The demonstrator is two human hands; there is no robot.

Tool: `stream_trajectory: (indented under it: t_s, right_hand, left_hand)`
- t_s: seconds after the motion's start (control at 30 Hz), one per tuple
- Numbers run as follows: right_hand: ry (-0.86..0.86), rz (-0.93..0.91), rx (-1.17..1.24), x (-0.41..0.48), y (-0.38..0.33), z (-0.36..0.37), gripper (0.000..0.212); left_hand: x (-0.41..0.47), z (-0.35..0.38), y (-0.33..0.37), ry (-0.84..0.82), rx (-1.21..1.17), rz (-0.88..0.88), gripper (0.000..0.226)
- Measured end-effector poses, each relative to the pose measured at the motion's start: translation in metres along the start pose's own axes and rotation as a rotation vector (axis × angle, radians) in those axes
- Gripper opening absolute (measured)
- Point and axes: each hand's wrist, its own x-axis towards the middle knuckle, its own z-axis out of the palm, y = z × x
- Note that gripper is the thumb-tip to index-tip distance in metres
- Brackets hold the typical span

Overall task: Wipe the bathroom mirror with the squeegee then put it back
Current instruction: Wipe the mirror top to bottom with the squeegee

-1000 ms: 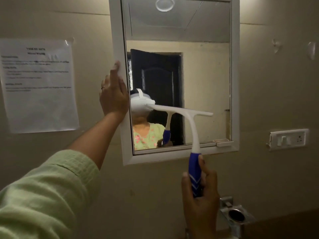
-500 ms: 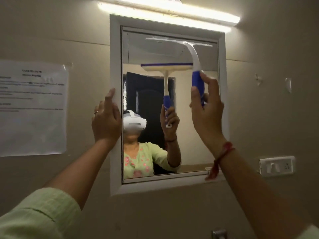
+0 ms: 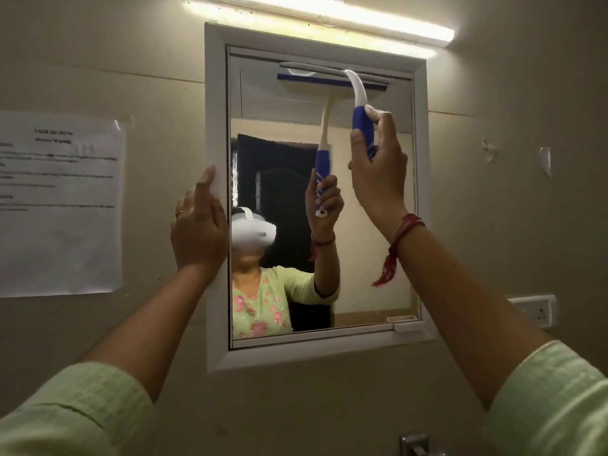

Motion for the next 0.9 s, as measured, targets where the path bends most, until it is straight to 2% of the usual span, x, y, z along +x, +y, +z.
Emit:
stream_trajectory:
  t_s: [0.27, 0.5, 0.73, 0.9]
  right_hand:
    - [-0.019, -0.022, -0.059, 0.011, 0.001, 0.007, 0.035]
    - [-0.036, -0.017, -0.051, -0.037, 0.013, -0.011, 0.032]
    - [-0.075, -0.027, -0.078, -0.002, -0.009, -0.01, 0.034]
    - [-0.111, -0.004, -0.091, -0.05, 0.001, -0.02, 0.031]
  left_hand:
    - [0.0, -0.001, 0.001, -0.008, -0.002, -0.007, 0.038]
    - [-0.001, -0.002, 0.003, -0.018, -0.01, -0.038, 0.039]
    - [0.0, -0.002, 0.003, -0.013, -0.008, -0.024, 0.039]
    - [0.0, -0.003, 0.004, -0.012, 0.014, -0.027, 0.039]
